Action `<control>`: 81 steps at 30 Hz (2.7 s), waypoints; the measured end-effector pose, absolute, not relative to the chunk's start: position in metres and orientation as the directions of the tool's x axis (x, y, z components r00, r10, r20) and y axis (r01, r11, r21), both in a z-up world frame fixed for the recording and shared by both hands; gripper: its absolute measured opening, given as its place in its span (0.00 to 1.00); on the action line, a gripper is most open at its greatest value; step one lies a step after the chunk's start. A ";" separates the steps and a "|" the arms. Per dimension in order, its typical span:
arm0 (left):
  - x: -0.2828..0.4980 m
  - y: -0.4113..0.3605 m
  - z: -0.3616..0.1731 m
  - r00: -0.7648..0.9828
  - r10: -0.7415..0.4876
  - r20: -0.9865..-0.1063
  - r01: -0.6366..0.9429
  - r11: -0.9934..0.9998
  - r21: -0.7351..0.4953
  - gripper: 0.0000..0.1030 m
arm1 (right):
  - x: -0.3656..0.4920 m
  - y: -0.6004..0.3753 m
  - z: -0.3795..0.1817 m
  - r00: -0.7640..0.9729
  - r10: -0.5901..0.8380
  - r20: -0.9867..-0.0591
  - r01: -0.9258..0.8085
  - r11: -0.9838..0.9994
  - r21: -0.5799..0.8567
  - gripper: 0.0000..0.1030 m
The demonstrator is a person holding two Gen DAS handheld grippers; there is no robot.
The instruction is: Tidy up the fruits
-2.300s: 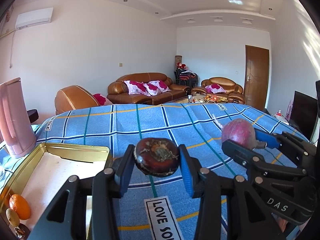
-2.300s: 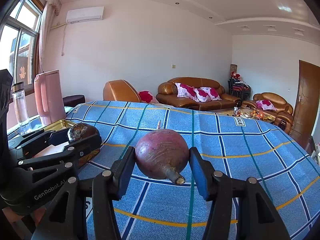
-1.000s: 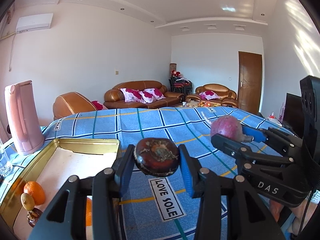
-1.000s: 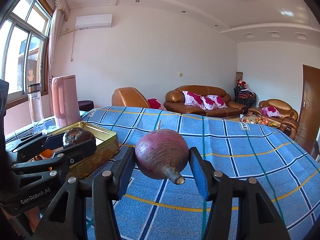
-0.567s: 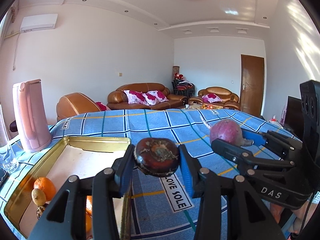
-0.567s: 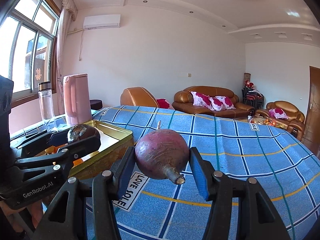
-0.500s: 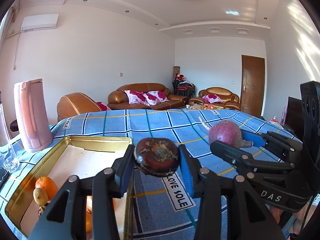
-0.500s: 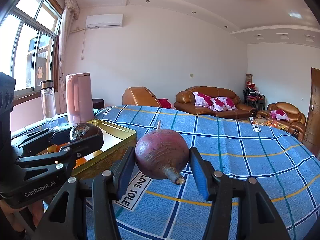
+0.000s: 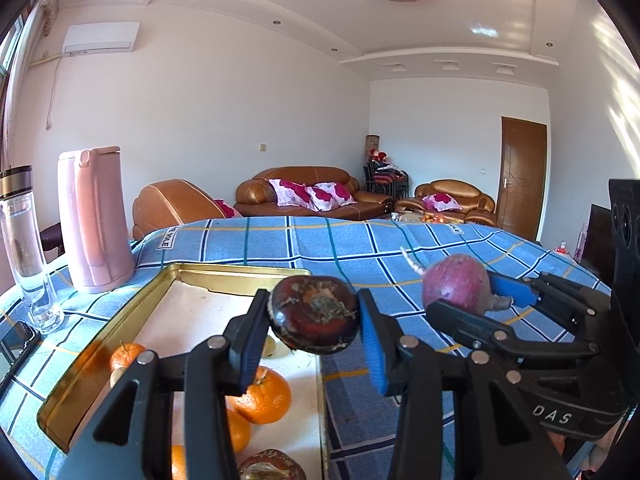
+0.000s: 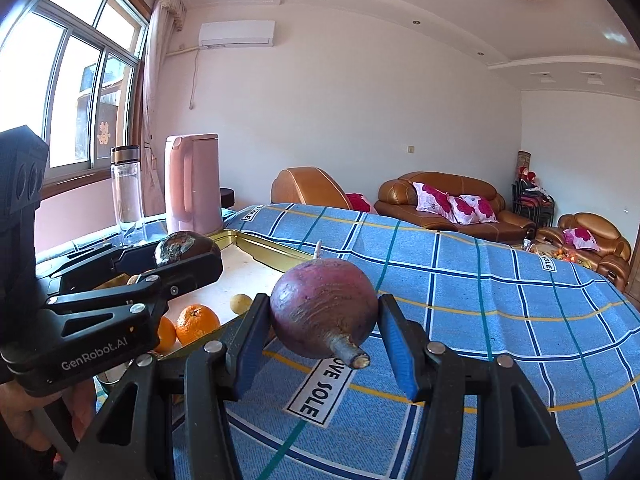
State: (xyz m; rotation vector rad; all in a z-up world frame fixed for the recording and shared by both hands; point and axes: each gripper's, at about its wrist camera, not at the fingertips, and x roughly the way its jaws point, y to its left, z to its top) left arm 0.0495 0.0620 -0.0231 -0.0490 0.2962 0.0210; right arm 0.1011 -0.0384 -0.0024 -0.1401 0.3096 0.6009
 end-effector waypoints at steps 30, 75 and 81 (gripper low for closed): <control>0.031 0.160 -0.033 0.895 0.187 -0.406 -0.235 0.969 -0.073 0.43 | 0.076 0.070 -0.012 0.618 0.664 -0.421 -0.760 0.642 -0.104 0.55; -0.009 0.154 -0.021 0.901 0.246 -0.358 -0.269 0.963 -0.015 0.97 | 0.070 0.041 -0.006 0.688 0.594 -0.417 -0.681 0.727 -0.087 0.74; -0.014 0.148 -0.015 0.907 0.247 -0.341 -0.266 0.964 -0.010 0.99 | 0.056 0.030 0.010 0.739 0.576 -0.350 -0.645 0.755 -0.118 0.79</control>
